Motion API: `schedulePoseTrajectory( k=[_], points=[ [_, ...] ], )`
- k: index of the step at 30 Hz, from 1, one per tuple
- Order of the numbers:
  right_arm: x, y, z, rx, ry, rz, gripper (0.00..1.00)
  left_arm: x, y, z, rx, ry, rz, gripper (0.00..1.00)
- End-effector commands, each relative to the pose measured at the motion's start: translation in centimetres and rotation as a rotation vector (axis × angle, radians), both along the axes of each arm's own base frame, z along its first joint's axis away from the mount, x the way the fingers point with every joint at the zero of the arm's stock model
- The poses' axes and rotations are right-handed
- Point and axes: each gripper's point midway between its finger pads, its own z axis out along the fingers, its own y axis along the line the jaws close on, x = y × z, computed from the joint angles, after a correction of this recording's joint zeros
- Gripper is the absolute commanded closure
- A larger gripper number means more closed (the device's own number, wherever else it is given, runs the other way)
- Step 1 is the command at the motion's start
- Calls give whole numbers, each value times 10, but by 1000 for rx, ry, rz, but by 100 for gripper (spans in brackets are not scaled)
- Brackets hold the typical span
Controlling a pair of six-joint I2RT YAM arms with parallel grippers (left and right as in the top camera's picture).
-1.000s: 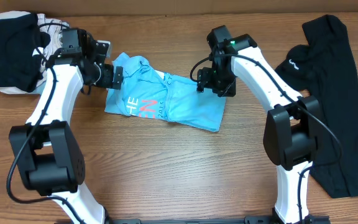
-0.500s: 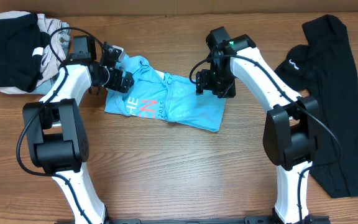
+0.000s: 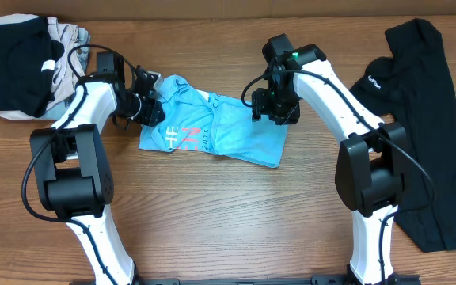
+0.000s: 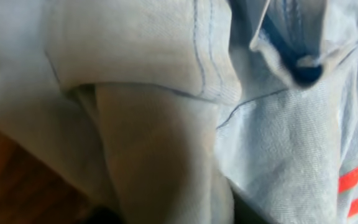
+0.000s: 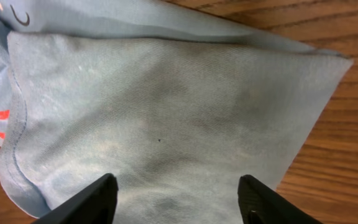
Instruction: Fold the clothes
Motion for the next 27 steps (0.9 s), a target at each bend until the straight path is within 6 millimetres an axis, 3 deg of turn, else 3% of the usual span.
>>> schedulePoseTrajectory(
  k=[1, 4, 9, 11, 15, 21, 27],
  points=[
    [8, -9, 12, 15, -16, -49, 37, 2, 2, -6, -14, 42, 61, 96],
    [7, -19, 13, 25, 6, -75, 40, 12, 11, 14, -5, 35, 113, 96],
    [13, -42, 18, 25, 4, -120, 42, 27, 25, 77, 42, -15, 123, 96],
    [16, -51, 22, 29, -6, -130, 42, 28, 29, 104, 82, -33, 100, 96],
    [22, -68, 31, 43, -27, -161, 42, 20, 27, 138, 127, -34, 40, 96],
    [30, -97, 45, 63, -62, -207, 42, -1, 2, 145, 150, 25, -68, 96],
    [36, -133, 56, 95, -86, -274, 41, -14, -57, 144, 146, 38, -201, 96]
  ],
)
